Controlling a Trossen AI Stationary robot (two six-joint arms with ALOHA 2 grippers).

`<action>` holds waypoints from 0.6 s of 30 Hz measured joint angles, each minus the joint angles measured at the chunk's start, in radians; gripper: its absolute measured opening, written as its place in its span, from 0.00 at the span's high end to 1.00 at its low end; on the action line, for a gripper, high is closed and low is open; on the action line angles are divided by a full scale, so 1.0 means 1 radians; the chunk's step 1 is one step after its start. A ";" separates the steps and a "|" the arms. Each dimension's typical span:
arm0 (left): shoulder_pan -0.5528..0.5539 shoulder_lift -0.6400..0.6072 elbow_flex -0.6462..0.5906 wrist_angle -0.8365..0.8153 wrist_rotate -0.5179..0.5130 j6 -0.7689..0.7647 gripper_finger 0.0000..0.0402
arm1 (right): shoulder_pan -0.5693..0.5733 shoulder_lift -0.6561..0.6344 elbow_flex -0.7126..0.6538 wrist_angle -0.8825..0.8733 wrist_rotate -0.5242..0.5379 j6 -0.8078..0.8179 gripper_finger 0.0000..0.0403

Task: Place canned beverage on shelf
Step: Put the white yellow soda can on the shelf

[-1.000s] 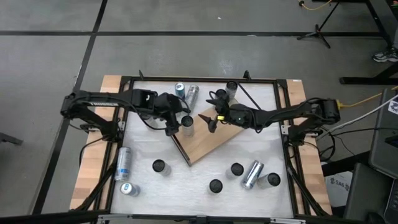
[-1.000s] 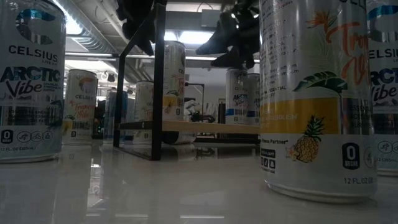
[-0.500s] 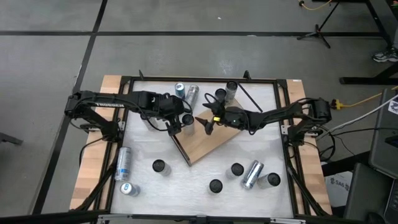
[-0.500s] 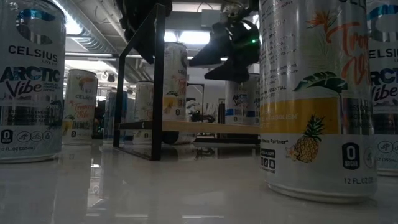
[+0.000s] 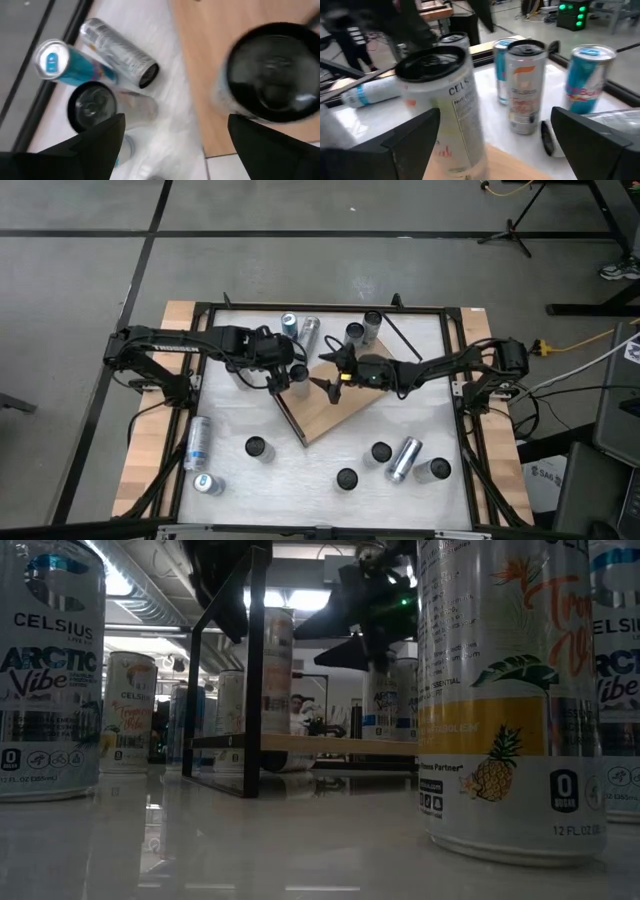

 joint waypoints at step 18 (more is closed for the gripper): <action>0.000 0.001 0.000 -0.076 -0.005 0.008 0.12 | 0.003 0.000 0.001 -0.029 0.096 -0.019 0.07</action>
